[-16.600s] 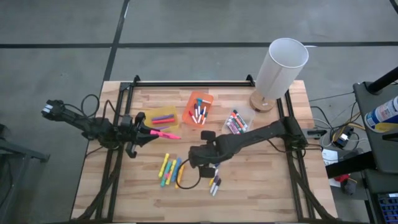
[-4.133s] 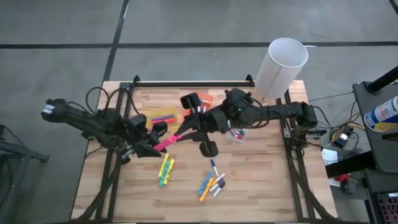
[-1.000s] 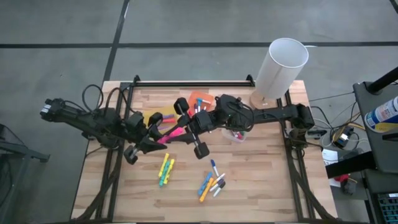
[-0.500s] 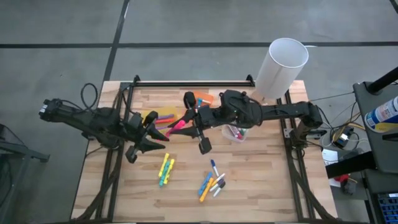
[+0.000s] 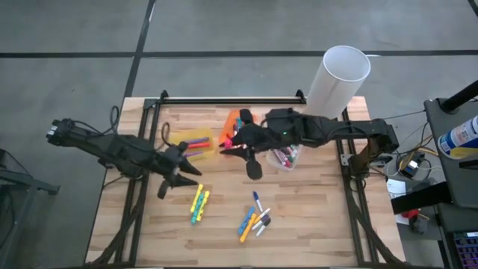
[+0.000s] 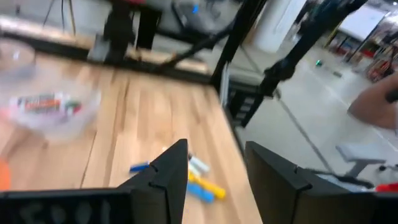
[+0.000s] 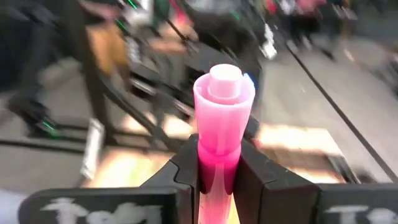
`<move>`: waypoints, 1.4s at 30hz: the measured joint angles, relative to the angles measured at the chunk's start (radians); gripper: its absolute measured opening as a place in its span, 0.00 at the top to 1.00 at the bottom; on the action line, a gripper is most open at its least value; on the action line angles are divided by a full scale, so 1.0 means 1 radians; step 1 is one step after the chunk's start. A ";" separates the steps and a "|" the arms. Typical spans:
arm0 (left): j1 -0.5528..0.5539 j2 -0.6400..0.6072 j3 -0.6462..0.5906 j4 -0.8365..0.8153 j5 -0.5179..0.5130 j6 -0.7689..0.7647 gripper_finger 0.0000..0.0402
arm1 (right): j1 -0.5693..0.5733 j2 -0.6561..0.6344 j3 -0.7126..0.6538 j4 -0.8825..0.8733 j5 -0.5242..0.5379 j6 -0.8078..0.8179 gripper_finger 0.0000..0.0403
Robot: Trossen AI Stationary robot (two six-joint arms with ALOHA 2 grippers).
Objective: Pick & Place Markers
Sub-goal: Put the pink highlighter pen into the yellow bin
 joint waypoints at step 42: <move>0.005 -0.041 -0.324 0.560 -0.310 0.284 0.62 | 0.024 0.212 0.000 0.199 0.048 -0.064 0.87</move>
